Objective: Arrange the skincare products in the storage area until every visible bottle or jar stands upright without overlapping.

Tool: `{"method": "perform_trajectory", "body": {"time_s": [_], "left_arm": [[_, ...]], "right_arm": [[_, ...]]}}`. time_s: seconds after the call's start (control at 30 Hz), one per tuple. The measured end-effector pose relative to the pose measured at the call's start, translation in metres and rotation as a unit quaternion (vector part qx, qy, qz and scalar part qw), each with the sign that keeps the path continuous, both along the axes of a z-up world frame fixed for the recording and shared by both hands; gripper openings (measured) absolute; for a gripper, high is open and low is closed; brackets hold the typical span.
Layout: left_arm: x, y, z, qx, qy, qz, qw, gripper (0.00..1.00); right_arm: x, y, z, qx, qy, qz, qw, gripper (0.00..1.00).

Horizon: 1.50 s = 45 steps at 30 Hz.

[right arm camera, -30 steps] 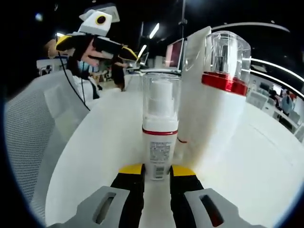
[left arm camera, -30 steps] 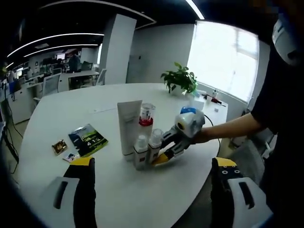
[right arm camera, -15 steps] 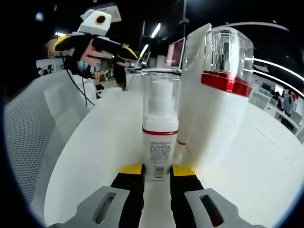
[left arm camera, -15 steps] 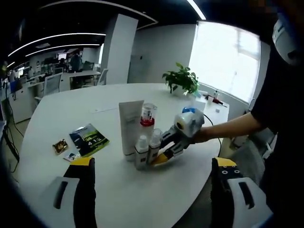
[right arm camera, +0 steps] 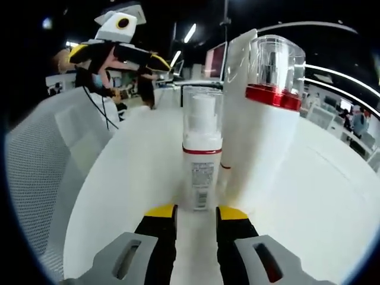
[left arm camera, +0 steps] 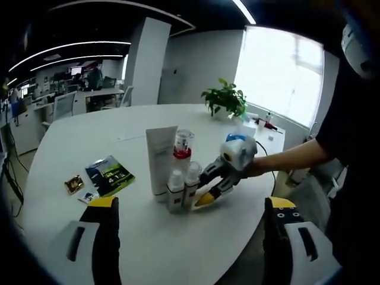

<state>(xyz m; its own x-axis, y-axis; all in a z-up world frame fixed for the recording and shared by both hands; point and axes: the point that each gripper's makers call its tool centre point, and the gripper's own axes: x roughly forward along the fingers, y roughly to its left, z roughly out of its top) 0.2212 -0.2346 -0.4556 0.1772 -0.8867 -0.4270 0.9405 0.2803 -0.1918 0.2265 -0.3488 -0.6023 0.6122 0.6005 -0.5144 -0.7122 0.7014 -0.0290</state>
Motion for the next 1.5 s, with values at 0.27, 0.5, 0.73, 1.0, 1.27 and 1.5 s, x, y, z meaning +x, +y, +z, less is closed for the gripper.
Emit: {"method": "perform_trajectory", "body": {"time_s": [0.27,0.5,0.73,1.0,1.27,1.5], "left_arm": [[0.001,0.003,0.002,-0.007,0.012,0.006,0.9999,0.94],[-0.002,0.012,0.001,0.001,0.029,0.009,0.9995,0.94],[-0.003,0.026,-0.003,0.013,0.046,0.023,0.9986,0.96],[-0.003,0.045,-0.011,0.029,0.068,0.039,0.9965,0.99],[-0.002,0.062,-0.003,0.029,0.075,0.042,0.9959,0.99],[-0.004,0.076,0.002,0.029,0.082,0.052,0.9949,0.99]], "right_arm": [[-0.015,-0.022,0.014,0.007,0.011,-0.055,0.9984,0.21],[-0.037,-0.028,0.027,0.033,0.027,-0.092,0.9948,0.35],[-0.055,-0.018,0.049,0.043,0.047,-0.118,0.991,0.46],[-0.064,-0.012,0.069,0.061,0.05,-0.143,0.9866,0.61],[-0.076,-0.012,0.09,0.067,0.048,-0.163,0.9832,0.67],[-0.088,-0.004,0.108,0.072,0.044,-0.173,0.9812,0.74]]}}
